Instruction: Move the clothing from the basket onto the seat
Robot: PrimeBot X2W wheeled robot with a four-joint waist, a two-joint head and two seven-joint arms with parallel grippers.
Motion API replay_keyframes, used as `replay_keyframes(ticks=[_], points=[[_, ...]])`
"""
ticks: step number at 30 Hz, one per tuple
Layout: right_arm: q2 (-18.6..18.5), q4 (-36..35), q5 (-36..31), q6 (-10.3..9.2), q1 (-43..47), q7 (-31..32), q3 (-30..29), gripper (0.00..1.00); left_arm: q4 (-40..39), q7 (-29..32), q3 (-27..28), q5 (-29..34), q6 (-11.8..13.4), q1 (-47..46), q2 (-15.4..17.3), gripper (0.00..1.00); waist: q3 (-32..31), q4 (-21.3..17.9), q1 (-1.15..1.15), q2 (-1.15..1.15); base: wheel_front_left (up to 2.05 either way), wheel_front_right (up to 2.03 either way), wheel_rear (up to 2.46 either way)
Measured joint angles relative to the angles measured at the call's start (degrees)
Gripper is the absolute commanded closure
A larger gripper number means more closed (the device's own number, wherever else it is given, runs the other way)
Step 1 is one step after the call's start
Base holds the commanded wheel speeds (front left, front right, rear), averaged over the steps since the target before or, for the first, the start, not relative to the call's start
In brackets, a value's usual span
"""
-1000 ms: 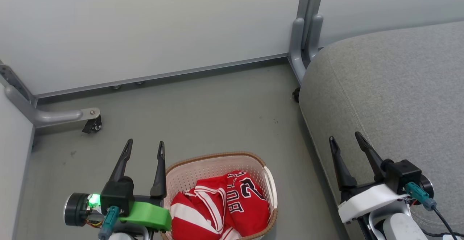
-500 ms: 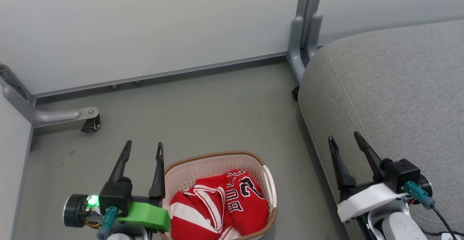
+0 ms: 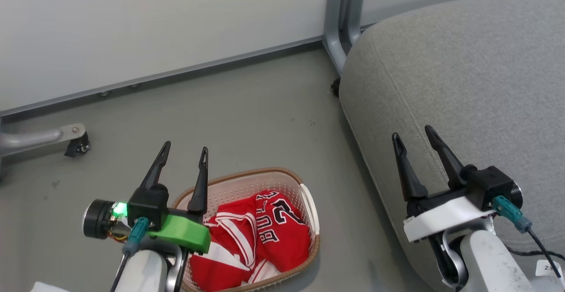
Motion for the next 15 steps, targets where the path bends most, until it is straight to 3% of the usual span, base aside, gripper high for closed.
replay_keyframes(ticks=[15], points=[[-0.1,-5.8,2.1,0.0,-9.9,-0.1,3.0,0.0,14.8,0.0,-3.6,0.9,-2.2,-14.8,3.2,0.0,12.2,-8.6,0.0,0.0,0.0,0.0,0.0]])
